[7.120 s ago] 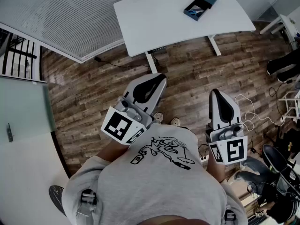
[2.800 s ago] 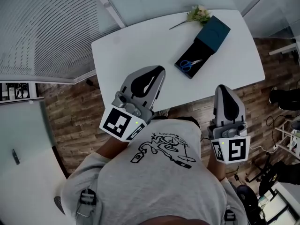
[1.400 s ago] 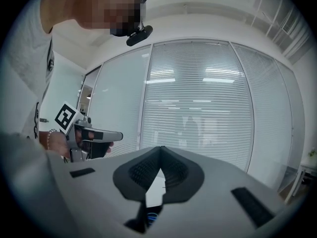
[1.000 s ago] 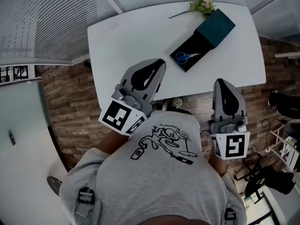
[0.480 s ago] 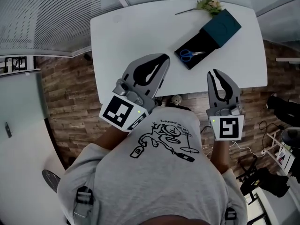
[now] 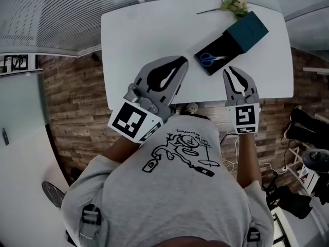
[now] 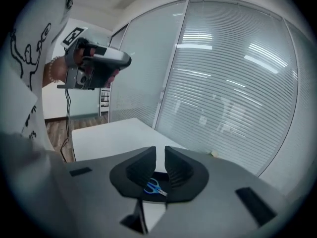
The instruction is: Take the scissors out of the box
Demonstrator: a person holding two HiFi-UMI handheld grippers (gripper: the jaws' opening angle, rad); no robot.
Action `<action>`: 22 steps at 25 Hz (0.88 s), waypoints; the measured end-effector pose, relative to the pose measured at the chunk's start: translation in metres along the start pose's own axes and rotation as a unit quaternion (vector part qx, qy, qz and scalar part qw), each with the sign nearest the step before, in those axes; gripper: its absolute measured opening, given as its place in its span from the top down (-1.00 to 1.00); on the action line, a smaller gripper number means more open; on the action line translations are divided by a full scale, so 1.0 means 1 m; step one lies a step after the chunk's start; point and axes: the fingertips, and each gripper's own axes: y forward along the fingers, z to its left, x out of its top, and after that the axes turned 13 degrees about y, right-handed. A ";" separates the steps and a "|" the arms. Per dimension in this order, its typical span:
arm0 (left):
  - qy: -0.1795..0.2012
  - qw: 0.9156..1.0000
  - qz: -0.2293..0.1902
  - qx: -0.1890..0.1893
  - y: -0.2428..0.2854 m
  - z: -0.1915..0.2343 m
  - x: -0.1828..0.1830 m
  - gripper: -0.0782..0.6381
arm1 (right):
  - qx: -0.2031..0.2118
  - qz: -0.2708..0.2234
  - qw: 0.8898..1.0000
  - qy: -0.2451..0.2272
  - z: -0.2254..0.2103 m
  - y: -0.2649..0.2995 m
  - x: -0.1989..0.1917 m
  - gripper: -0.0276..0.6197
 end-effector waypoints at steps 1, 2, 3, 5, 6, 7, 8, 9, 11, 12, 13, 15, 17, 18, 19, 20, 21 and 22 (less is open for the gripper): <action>0.000 1.000 0.000 0.001 -0.001 0.001 0.000 0.70 | 0.001 0.007 1.000 -0.005 -0.001 0.006 -0.006 0.72; -0.001 1.000 -0.001 0.002 -0.002 0.001 0.000 0.70 | 0.003 0.014 1.000 -0.009 -0.002 0.011 -0.012 0.72; -0.001 1.000 -0.001 0.003 -0.004 0.002 0.000 0.70 | 0.006 0.022 1.000 -0.013 -0.003 0.017 -0.017 0.72; -0.002 1.000 0.000 0.008 -0.007 0.004 0.000 0.70 | 0.012 0.037 0.999 -0.024 -0.006 0.028 -0.028 0.71; -0.002 1.000 0.000 0.010 -0.007 0.005 0.000 0.70 | 0.015 0.045 0.998 -0.029 -0.009 0.033 -0.034 0.69; -0.002 1.000 0.001 0.012 -0.008 0.006 -0.001 0.70 | 0.017 0.052 0.998 -0.035 -0.012 0.038 -0.039 0.69; -0.003 1.000 0.001 0.014 -0.009 0.006 -0.002 0.70 | 0.018 0.058 0.997 -0.042 -0.015 0.042 -0.044 0.69; -0.003 1.000 0.002 0.015 -0.010 0.007 -0.002 0.70 | 0.020 0.065 0.996 -0.050 -0.017 0.047 -0.049 0.69; -0.004 1.000 0.003 0.018 -0.012 0.008 -0.003 0.70 | 0.026 0.077 0.994 -0.066 -0.018 0.056 -0.058 0.68; -0.004 1.000 0.003 0.020 -0.014 0.009 -0.004 0.70 | 0.030 0.083 0.993 -0.073 -0.019 0.061 -0.062 0.68; -0.005 1.000 0.004 0.021 -0.016 0.009 -0.005 0.70 | 0.033 0.089 0.992 -0.079 -0.019 0.065 -0.067 0.68; -0.006 1.000 0.005 0.025 -0.018 0.012 -0.006 0.70 | 0.039 0.102 0.990 -0.090 -0.021 0.075 -0.077 0.68; -0.007 1.000 0.006 0.029 -0.020 0.015 -0.006 0.70 | 0.045 0.116 0.987 -0.105 -0.022 0.085 -0.087 0.68; -0.008 0.999 0.006 0.031 -0.021 0.016 -0.006 0.70 | 0.047 0.123 0.985 -0.113 -0.022 0.090 -0.092 0.68; -0.008 0.999 0.007 0.032 -0.021 0.017 -0.007 0.70 | 0.050 0.129 0.983 -0.120 -0.023 0.094 -0.096 0.67; -0.009 0.999 0.007 0.033 -0.022 0.018 -0.007 0.70 | 0.052 0.134 0.982 -0.126 -0.024 0.098 -0.099 0.67; -0.009 0.999 0.008 0.034 -0.022 0.019 -0.008 0.71 | 0.054 0.138 0.980 -0.132 -0.025 0.102 -0.103 0.67; -0.010 0.999 0.008 0.036 -0.022 0.020 -0.009 0.70 | 0.057 0.142 0.979 -0.137 -0.026 0.106 -0.106 0.67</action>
